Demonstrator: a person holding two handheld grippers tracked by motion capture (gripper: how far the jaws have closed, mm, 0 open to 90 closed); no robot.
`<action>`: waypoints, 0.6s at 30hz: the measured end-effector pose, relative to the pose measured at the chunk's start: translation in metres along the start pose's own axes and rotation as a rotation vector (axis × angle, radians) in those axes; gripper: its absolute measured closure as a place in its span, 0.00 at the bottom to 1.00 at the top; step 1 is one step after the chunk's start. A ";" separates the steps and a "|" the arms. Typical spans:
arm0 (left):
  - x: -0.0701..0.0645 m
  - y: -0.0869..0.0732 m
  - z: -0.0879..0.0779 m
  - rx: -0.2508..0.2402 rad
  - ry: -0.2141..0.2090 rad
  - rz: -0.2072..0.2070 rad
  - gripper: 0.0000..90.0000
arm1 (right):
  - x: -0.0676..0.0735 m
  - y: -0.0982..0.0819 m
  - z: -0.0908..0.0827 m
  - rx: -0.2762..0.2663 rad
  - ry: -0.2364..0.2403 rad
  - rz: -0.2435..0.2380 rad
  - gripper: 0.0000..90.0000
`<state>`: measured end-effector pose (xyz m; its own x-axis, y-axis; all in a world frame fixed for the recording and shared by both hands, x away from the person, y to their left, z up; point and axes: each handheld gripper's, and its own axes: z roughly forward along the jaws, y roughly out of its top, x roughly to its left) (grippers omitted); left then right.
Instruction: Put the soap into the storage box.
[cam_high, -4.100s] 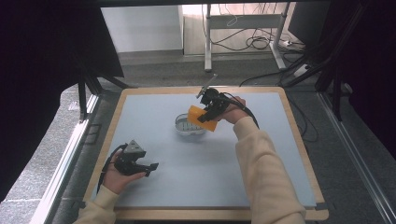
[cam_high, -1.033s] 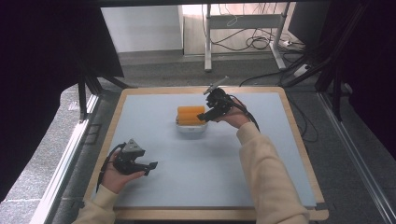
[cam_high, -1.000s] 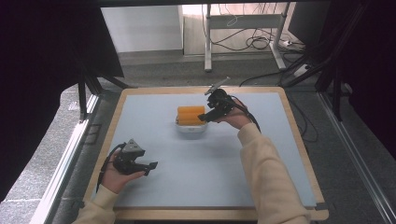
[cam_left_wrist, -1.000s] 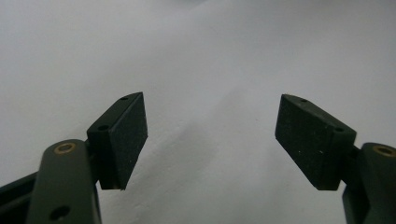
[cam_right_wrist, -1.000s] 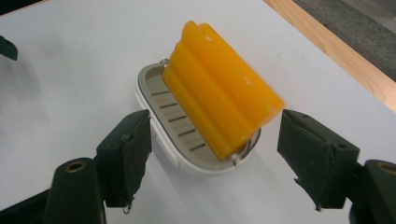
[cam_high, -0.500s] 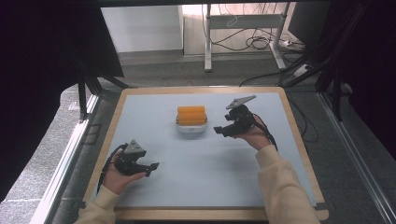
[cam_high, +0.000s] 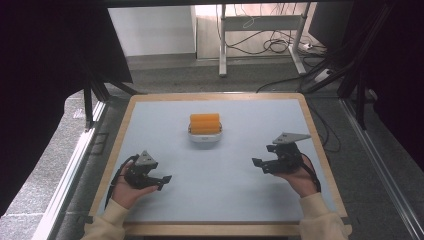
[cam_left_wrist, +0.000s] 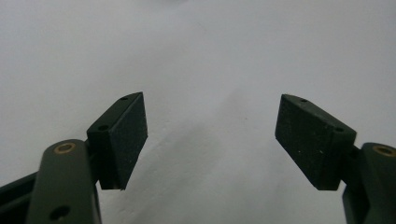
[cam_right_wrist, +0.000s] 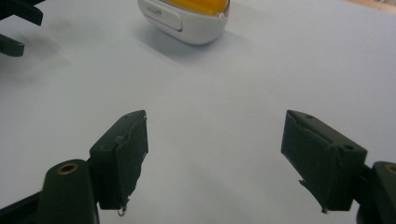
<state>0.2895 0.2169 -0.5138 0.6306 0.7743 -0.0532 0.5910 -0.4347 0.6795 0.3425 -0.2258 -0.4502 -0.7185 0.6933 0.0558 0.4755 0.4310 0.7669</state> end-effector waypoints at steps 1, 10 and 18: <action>0.000 0.000 0.000 -0.001 -0.001 -0.001 0.28 | 0.000 -0.004 -0.002 -0.004 -0.003 0.009 0.26; 0.000 0.000 -0.002 -0.006 0.004 0.005 0.28 | 0.002 -0.035 -0.006 0.009 -0.042 0.034 0.25; 0.000 0.000 -0.001 -0.003 0.005 0.007 0.28 | 0.001 -0.037 -0.002 0.007 -0.049 0.040 0.22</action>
<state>0.2887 0.2175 -0.5126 0.6320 0.7736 -0.0449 0.5852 -0.4386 0.6820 0.3233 -0.2422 -0.4769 -0.6731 0.7375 0.0549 0.5070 0.4061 0.7603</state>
